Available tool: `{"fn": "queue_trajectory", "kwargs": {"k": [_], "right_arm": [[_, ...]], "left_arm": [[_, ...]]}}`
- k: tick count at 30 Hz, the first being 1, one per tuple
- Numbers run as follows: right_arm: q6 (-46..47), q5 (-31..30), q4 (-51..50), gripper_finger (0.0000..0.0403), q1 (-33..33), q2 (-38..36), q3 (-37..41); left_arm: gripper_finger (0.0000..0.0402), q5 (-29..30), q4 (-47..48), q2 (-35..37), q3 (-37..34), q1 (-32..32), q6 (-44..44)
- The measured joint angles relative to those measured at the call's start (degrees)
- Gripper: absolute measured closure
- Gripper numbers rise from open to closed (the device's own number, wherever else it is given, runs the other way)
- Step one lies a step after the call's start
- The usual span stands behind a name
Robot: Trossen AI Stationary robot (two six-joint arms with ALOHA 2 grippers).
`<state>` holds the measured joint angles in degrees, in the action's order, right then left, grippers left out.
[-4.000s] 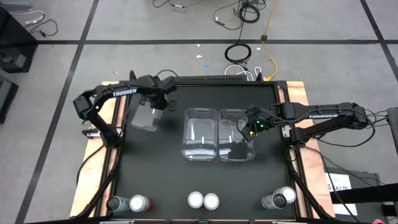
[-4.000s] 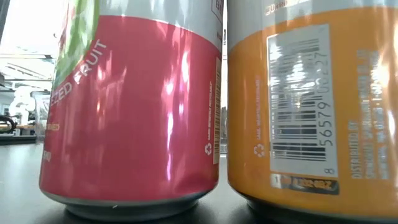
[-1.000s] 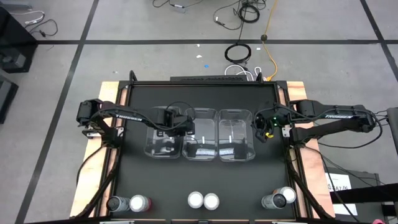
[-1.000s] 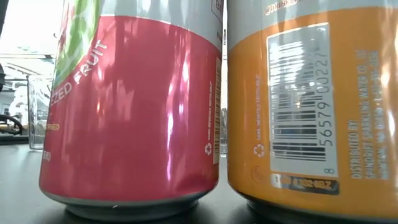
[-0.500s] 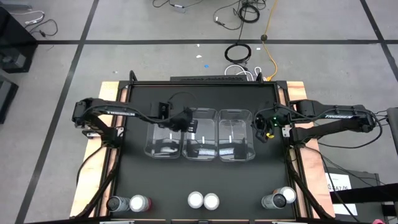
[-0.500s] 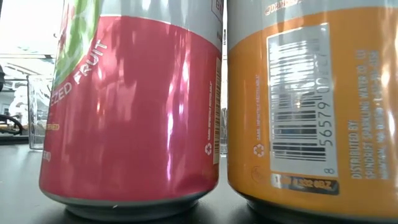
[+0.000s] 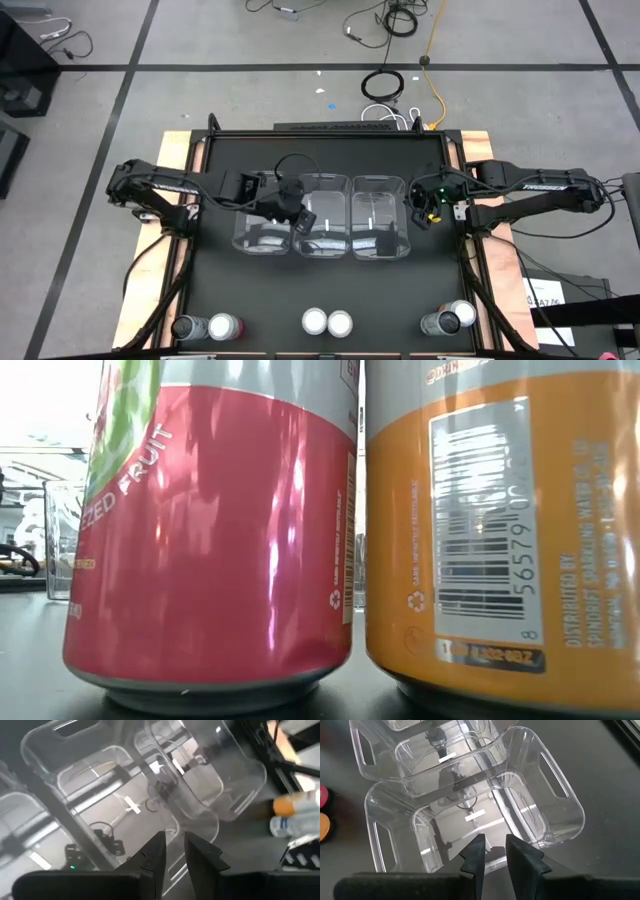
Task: Sort soda cans
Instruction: Put the right white-blue soda can into the center transparent bin
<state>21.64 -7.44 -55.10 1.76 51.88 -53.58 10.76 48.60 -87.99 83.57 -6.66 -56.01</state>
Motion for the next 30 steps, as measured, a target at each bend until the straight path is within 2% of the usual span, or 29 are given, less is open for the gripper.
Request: {"fn": "queue_trajectory", "kwargs": {"k": [6,9,12,19,26,30], "right_arm": [[-0.06,0.00,0.89,0.0332,0.00,0.00,0.00],[0.06,0.00,0.89,0.0332,0.00,0.00,0.00],[0.14,0.00,0.86,0.0332,0.00,0.00,0.00],[1.80,0.26,0.14,0.0332,0.00,0.00,0.00],[7.57,0.56,1.26,0.0332,-0.11,0.00,0.00],[9.14,1.82,6.06,0.0332,-2.41,0.00,0.00]], "left_arm": [[0.0322,-2.34,0.40,0.00,-0.02,-0.11,11.56],[0.0322,-4.78,0.29,0.00,-0.02,-0.13,10.03],[0.0322,-8.24,-1.03,-0.02,-0.02,-0.81,13.77],[0.0322,-6.82,-4.80,-0.02,-0.02,-4.36,31.96],[0.0322,-4.73,-5.67,-0.02,-0.78,-7.62,40.05],[0.0322,-4.63,-14.12,1.45,-4.58,-9.12,46.46]]}}
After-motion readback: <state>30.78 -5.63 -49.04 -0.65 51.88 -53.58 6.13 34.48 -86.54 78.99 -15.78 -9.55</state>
